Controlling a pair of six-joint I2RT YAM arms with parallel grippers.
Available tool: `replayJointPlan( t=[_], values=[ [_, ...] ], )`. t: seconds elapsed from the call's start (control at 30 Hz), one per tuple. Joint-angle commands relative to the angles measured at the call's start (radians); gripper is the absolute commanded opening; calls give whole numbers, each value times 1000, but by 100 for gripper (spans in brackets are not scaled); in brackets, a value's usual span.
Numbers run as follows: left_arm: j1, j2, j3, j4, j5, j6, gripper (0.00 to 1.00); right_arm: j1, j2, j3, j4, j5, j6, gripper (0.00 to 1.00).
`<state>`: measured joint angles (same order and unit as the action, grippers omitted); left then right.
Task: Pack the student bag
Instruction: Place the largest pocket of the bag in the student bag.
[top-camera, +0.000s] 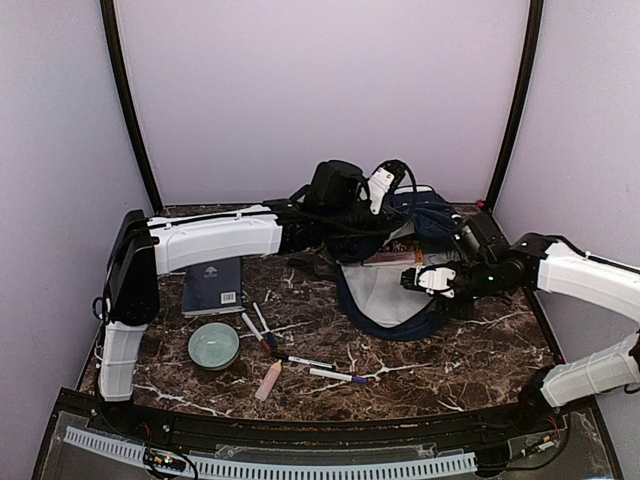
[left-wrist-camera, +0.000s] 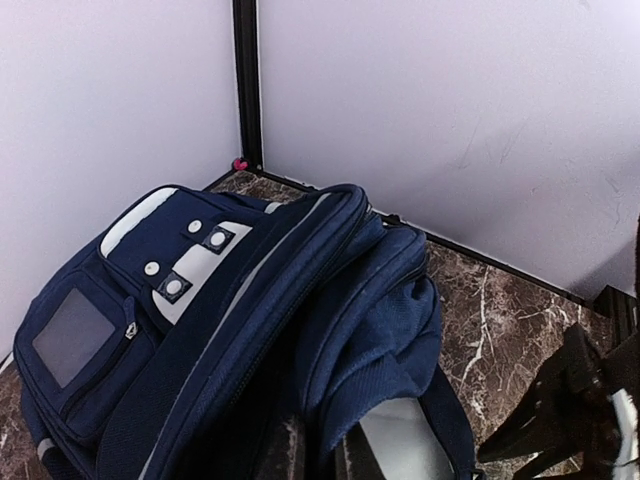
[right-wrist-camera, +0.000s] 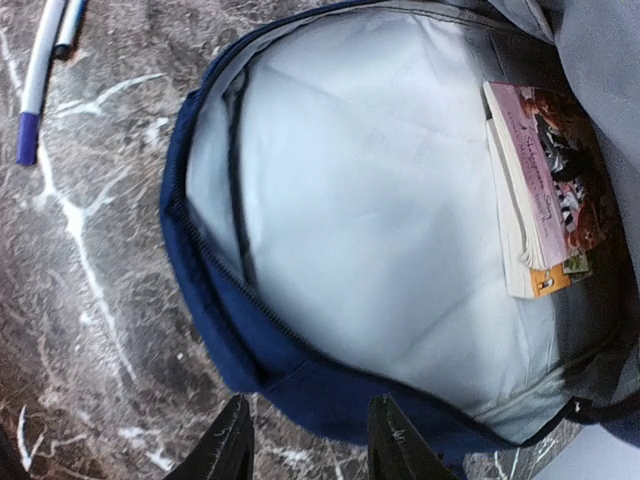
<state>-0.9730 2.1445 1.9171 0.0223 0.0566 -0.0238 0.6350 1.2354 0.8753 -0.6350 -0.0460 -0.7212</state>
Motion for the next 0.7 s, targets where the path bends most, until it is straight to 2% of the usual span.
replayJointPlan(
  t=[0.0, 0.17, 0.33, 0.47, 0.5, 0.63, 0.67],
  values=[
    [0, -59, -44, 86, 64, -74, 0, -3, -157, -36, -152, -56, 35, 39],
    [0, -52, -126, 72, 92, -111, 0, -71, -216, 23, -215, -162, 86, 38],
    [2, -30, -211, 117, 150, -175, 0, -225, -168, 136, -248, -361, 77, 38],
    [0, -8, -247, 146, 194, -280, 2, -289, -76, 243, -246, -469, 98, 38],
    [0, -9, -250, 145, 218, -286, 7, -296, -51, 266, -242, -487, 107, 37],
    [-2, -60, -260, 65, 275, -236, 47, -299, 50, 370, -123, -523, 194, 39],
    [-3, -76, -269, 51, 273, -222, 54, -294, 76, 395, -100, -527, 221, 39]
  ],
)
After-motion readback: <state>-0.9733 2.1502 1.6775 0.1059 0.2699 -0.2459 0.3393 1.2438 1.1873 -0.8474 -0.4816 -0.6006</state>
